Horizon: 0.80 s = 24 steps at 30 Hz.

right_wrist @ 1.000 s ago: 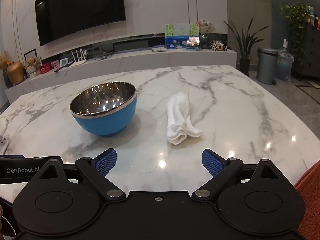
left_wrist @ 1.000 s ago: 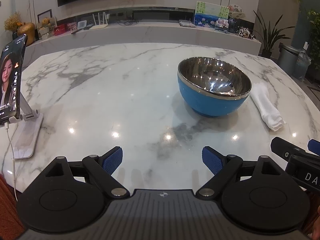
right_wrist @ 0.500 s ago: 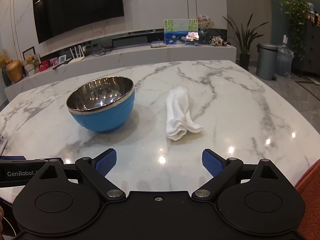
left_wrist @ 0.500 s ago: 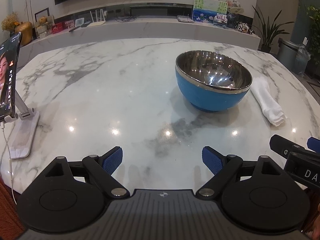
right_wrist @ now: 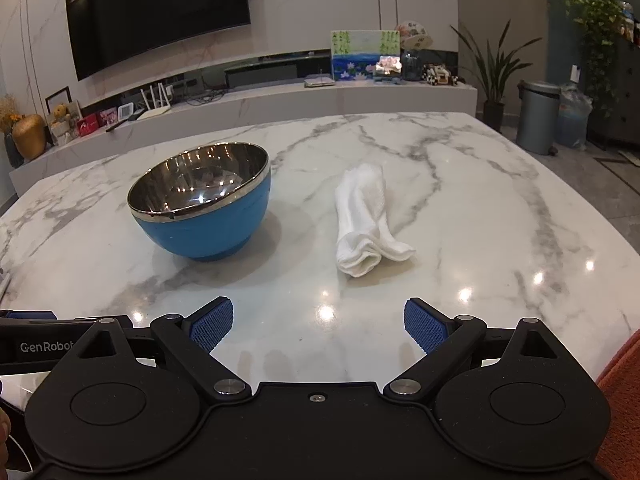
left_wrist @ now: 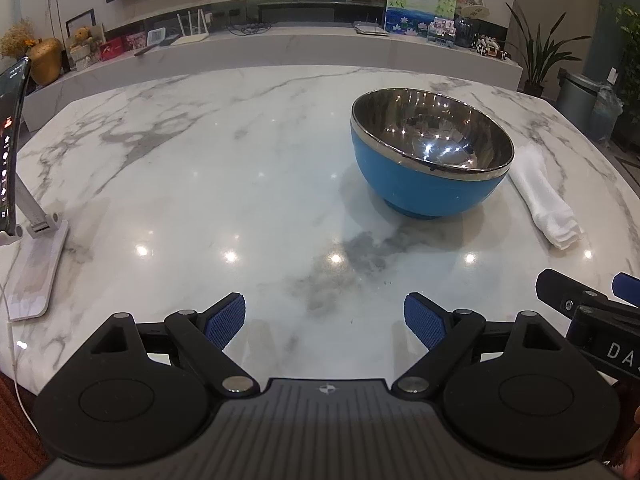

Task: Clean bowl

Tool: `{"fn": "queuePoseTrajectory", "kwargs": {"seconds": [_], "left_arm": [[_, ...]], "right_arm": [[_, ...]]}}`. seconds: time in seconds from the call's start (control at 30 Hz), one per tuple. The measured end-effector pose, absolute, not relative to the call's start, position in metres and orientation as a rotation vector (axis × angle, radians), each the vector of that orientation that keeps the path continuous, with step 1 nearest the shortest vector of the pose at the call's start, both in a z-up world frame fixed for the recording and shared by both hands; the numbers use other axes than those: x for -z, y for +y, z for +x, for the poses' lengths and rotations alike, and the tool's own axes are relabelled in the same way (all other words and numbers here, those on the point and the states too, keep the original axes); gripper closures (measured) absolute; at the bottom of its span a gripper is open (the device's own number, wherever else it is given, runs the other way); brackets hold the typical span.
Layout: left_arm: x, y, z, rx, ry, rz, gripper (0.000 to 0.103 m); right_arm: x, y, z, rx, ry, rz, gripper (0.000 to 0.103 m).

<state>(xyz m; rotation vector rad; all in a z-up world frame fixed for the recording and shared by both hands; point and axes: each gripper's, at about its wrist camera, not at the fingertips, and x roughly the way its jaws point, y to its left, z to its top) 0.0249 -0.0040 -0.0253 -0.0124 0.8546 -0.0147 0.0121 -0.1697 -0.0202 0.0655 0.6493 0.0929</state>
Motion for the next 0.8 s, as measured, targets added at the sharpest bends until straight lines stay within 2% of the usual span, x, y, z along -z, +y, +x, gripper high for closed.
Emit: {"fn": "queuePoseTrajectory", "kwargs": {"seconds": [0.8], "left_arm": [[0.02, -0.001, 0.053, 0.042, 0.895, -0.007, 0.016]], "right_arm": [[0.017, -0.164, 0.039, -0.105, 0.659, 0.021, 0.01]]}}
